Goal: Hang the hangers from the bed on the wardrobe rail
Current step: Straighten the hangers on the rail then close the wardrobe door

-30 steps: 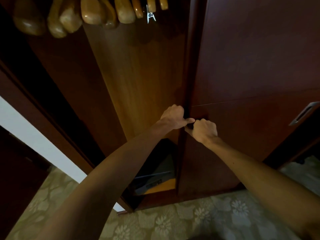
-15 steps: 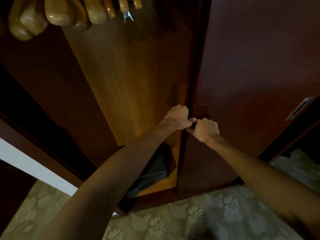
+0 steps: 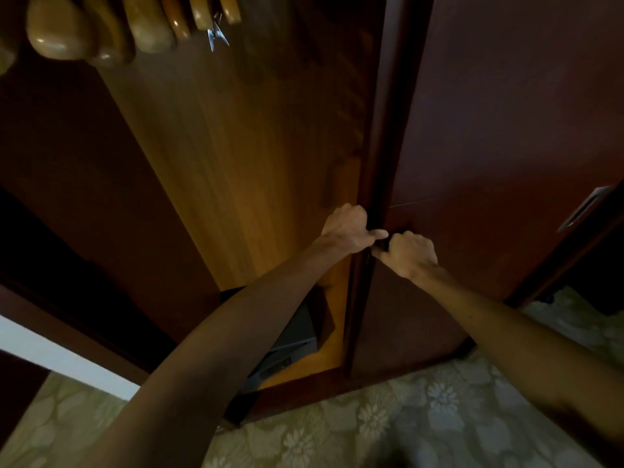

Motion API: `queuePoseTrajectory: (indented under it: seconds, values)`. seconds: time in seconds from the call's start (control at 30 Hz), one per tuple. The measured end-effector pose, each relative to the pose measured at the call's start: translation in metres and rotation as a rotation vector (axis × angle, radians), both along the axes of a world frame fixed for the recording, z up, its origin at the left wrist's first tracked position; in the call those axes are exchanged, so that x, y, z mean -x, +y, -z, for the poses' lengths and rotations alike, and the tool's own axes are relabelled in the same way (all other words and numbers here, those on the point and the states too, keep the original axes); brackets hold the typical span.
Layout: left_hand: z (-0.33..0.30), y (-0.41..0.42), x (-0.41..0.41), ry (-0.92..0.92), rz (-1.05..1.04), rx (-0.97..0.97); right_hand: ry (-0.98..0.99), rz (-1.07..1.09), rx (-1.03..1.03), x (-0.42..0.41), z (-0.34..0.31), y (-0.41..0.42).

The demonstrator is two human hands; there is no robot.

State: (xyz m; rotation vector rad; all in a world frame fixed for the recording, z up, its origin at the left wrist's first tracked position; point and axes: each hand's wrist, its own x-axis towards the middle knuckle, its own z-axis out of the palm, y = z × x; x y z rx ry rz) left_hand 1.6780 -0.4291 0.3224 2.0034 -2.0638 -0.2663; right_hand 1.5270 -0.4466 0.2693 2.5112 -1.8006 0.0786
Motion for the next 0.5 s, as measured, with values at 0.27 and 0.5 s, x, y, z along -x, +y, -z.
queuePoseTrajectory:
  seconds: [0.27, 0.5]
  values:
    - [0.0, 0.004, 0.008, -0.036, -0.047, 0.02, 0.007, 0.014, -0.022, 0.006, -0.004, 0.0]
    - [0.004, 0.001, 0.013, 0.005, -0.099, 0.018, 0.006, 0.028, -0.05, 0.006, -0.006, 0.0]
